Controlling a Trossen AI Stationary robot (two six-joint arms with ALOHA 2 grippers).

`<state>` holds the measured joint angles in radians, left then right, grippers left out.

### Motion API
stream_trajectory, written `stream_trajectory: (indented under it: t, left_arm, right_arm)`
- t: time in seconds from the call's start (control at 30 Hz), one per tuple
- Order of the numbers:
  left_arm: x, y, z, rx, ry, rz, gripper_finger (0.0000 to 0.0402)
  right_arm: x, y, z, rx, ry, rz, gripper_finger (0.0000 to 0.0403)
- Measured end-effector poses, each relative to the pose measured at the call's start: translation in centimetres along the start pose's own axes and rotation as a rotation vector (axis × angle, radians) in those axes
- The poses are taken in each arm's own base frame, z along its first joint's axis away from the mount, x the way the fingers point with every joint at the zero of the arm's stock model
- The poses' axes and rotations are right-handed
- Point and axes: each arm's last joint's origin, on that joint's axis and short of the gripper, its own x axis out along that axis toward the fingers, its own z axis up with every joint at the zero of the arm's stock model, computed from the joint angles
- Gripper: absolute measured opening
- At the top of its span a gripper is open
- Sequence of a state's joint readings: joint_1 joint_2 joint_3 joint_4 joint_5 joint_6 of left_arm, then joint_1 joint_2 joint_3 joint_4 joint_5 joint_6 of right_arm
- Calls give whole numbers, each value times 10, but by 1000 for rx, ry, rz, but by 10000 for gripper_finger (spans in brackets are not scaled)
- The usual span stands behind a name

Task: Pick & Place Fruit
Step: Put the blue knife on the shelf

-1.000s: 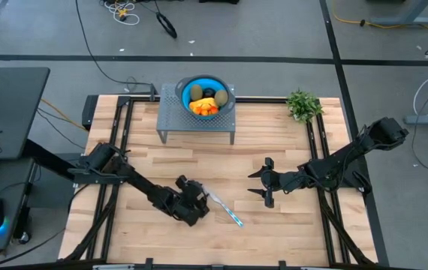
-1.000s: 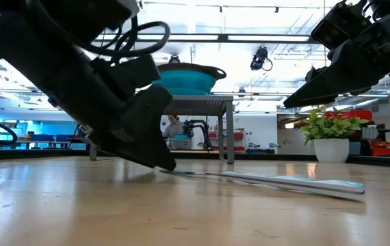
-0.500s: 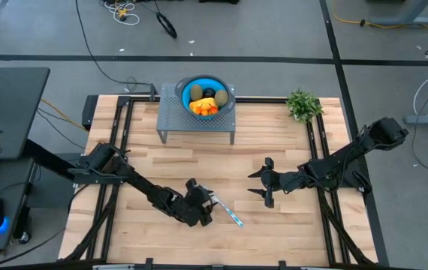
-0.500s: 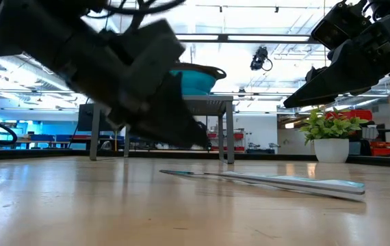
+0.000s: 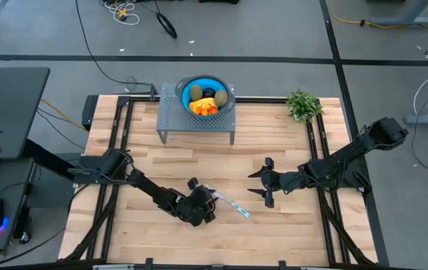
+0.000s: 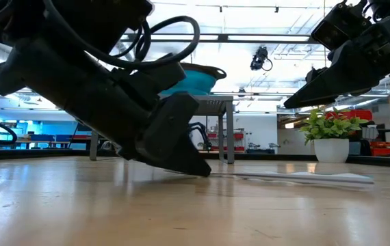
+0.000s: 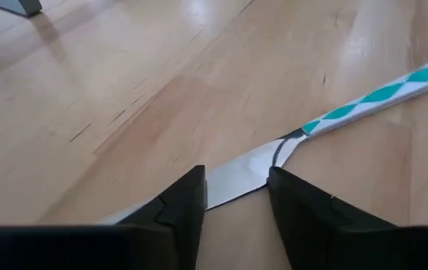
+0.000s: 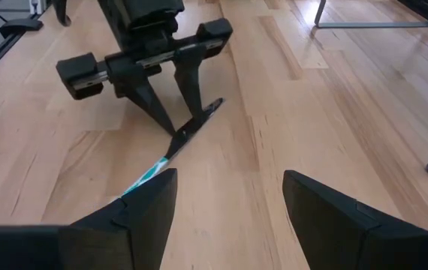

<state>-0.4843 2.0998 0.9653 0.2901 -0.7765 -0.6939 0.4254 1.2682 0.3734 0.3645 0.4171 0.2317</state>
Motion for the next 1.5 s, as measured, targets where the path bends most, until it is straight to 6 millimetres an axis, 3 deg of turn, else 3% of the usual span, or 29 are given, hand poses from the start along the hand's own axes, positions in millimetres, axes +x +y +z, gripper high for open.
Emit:
stream_trajectory:
  t: [0.53,0.93,1.2,1.37,1.5]
  left_arm:
    - [-13,14,1,43,133,79,114]
    - [-54,35,5,101,291,221,83]
    - [-82,49,-9,116,367,385,58]
    - [-92,49,-13,91,332,410,46]
    - [-92,34,1,113,216,360,39]
  right_arm:
    - [0,0,-1,5,6,-1,254]
    - [0,0,-1,4,7,-1,254]
    - [0,0,-1,4,7,-1,254]
    - [0,0,-1,5,5,-1,254]
    - [0,0,0,7,0,0,254]
